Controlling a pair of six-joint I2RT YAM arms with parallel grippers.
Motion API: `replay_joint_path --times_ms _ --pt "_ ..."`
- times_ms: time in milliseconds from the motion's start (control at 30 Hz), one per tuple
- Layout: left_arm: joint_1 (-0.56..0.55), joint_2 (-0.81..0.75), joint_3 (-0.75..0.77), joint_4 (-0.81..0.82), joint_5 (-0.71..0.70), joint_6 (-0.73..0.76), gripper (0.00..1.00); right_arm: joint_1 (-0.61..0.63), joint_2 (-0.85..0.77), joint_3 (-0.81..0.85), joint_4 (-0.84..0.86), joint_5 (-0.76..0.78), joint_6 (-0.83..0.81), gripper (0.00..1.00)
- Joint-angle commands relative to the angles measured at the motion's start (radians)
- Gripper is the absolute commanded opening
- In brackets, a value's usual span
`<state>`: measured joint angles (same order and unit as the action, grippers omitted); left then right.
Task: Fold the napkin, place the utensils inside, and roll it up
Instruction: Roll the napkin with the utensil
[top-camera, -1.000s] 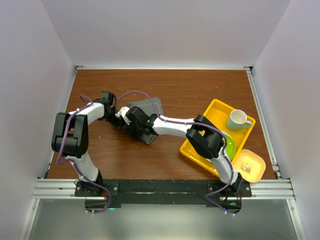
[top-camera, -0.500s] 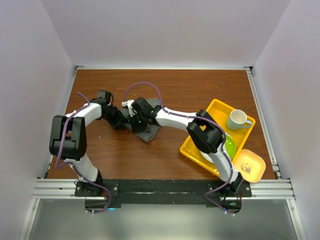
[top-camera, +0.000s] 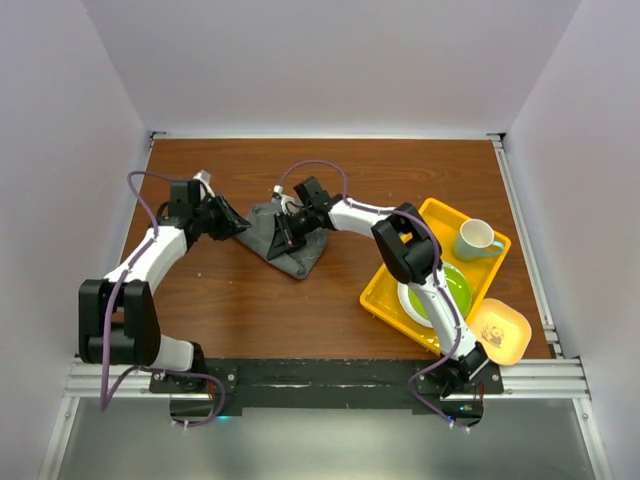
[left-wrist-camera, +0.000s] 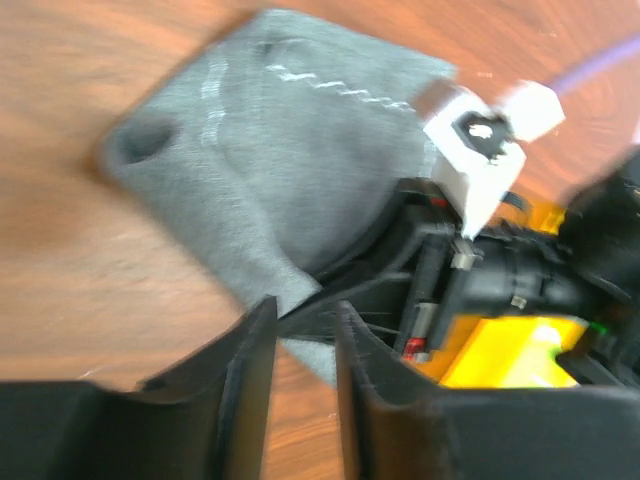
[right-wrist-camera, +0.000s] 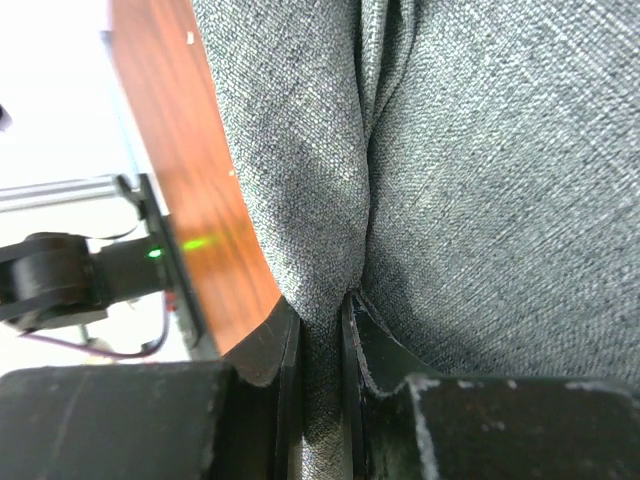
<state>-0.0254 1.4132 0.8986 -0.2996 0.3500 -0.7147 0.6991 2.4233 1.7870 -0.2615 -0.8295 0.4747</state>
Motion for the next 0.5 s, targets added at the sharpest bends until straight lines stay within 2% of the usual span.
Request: replay_joint_path --times_ms 0,133,333,433,467 --pt "0.001 0.064 -0.101 0.342 0.208 -0.06 0.16 -0.016 0.06 -0.07 -0.033 -0.062 0.094 0.0" --pt "-0.001 0.154 -0.15 0.491 0.259 -0.091 0.01 -0.033 0.068 -0.129 0.05 -0.079 0.128 0.0" --pt "-0.004 0.277 -0.177 0.641 0.277 -0.104 0.0 -0.046 0.071 -0.159 0.096 -0.082 0.133 0.0" --pt "-0.007 0.329 -0.193 0.7 0.256 -0.109 0.0 -0.05 0.062 -0.14 0.061 -0.062 0.108 0.09" --pt "-0.007 0.343 -0.191 0.682 0.25 -0.104 0.0 -0.05 0.057 -0.132 0.039 -0.054 0.101 0.16"
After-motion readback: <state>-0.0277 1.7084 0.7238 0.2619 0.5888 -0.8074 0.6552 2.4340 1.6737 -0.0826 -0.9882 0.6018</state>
